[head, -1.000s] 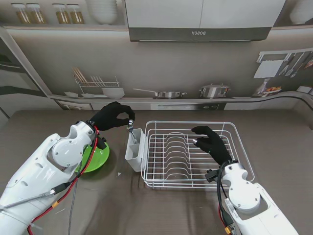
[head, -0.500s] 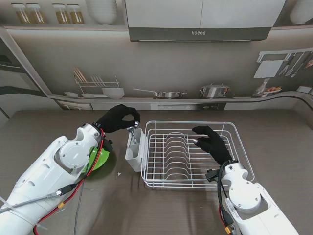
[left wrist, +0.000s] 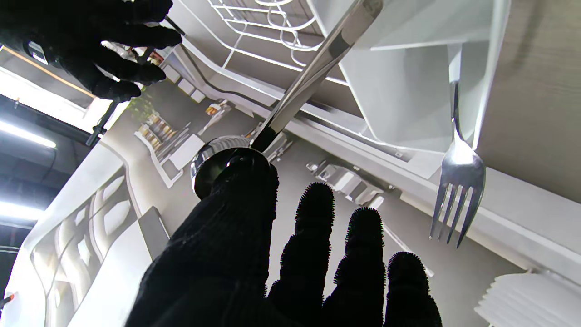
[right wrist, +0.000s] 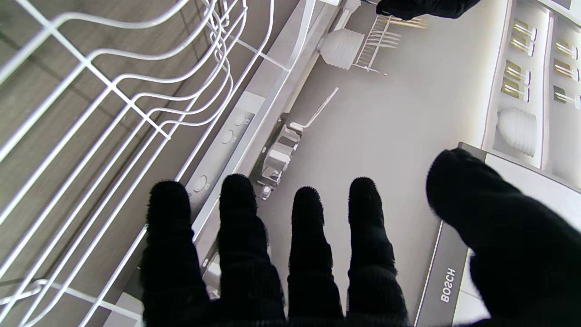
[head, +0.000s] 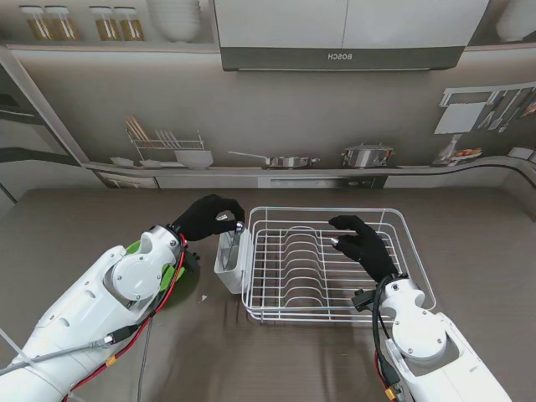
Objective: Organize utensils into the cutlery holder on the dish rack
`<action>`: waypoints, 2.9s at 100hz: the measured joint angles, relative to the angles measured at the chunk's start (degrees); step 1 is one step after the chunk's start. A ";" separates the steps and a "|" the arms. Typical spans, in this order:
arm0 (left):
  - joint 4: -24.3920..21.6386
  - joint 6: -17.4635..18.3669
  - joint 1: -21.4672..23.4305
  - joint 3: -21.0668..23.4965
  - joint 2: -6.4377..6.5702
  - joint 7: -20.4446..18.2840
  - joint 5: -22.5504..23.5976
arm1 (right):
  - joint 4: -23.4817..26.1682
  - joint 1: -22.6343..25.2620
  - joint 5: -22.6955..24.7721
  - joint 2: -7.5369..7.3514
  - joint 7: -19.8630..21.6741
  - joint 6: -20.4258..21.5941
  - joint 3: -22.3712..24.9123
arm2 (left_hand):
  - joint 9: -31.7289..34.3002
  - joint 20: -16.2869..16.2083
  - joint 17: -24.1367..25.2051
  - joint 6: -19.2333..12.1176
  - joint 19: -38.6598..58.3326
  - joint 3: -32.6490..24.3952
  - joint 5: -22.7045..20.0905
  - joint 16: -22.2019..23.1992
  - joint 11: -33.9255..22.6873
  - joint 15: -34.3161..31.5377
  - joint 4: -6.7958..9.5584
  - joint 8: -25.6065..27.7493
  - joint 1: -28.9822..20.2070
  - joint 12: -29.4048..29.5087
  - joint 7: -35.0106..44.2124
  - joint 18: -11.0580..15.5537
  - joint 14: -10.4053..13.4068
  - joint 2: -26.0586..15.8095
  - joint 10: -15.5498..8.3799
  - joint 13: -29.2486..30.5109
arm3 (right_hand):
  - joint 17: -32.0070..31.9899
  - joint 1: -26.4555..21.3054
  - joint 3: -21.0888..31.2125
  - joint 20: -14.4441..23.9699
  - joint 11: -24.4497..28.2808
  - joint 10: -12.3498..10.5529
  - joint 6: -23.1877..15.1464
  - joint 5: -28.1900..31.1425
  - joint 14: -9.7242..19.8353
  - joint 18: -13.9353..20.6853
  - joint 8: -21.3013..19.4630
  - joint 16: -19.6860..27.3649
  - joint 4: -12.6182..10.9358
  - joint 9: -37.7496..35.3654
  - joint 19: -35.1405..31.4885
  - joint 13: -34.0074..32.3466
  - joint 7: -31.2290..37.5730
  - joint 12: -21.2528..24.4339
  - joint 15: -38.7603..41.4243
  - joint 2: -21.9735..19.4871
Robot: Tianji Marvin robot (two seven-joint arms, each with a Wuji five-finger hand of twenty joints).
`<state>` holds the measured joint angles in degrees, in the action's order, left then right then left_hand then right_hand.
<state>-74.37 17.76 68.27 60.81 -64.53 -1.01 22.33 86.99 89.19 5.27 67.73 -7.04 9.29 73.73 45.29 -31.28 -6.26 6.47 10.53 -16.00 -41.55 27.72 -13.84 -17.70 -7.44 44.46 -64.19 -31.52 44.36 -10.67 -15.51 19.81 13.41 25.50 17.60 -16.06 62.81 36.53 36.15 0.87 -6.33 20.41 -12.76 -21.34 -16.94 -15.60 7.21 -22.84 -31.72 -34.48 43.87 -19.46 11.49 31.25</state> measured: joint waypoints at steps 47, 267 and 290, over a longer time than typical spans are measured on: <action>0.86 -0.11 0.48 -1.39 0.78 -1.80 5.47 | -0.35 -0.16 -0.20 0.03 -0.03 0.17 -0.12 | 0.00 0.58 0.00 1.32 0.00 -4.07 -3.03 0.02 1.55 -0.02 0.01 -9.72 0.01 1.50 -6.62 0.56 -0.01 0.80 0.19 -0.23 | 0.00 0.00 0.00 0.51 0.00 0.01 0.02 0.00 0.00 0.00 0.00 0.00 0.00 0.00 0.03 0.00 0.00 0.00 0.00 0.00; -14.11 2.35 21.83 9.41 -1.40 13.13 2.40 | -0.49 -0.15 1.67 -0.38 0.93 2.22 -0.41 | -13.02 5.16 3.81 8.37 -1.60 -3.71 6.44 -8.00 9.66 10.26 1.95 -27.09 17.86 16.75 -37.44 2.81 1.73 -0.27 0.79 -7.51 | 0.01 0.02 -0.91 0.57 -0.07 -0.22 0.20 -0.01 -0.01 -0.01 0.00 0.00 0.00 0.00 0.60 0.00 -0.02 0.52 -0.13 1.40; -14.50 2.01 22.40 9.38 -1.43 13.06 2.28 | -0.29 0.07 1.81 -0.49 1.29 2.23 -0.26 | -13.02 5.16 3.82 8.40 -1.60 -3.65 6.44 -8.01 9.66 10.26 1.95 -27.09 17.86 16.75 -37.44 2.81 1.71 -0.27 0.81 -7.51 | -0.01 0.02 -0.96 0.57 -0.08 -0.28 0.17 -0.02 -0.01 -0.01 0.00 0.00 0.00 0.00 0.65 0.00 -0.02 0.52 -0.15 2.06</action>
<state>-88.87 19.77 90.67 70.19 -65.96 12.04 24.61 86.70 89.26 7.08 67.24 -5.75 11.52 73.47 32.27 -26.13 -2.44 14.87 8.93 -19.65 -35.11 19.72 -4.18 -7.44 -5.49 17.37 -46.32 -14.77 6.92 -7.86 -13.80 19.53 14.23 17.99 17.59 -16.04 61.85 37.10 36.07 0.59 -6.16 20.39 -12.77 -21.35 -16.93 -15.61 7.20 -22.84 -31.07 -34.48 43.86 -18.93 11.34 33.30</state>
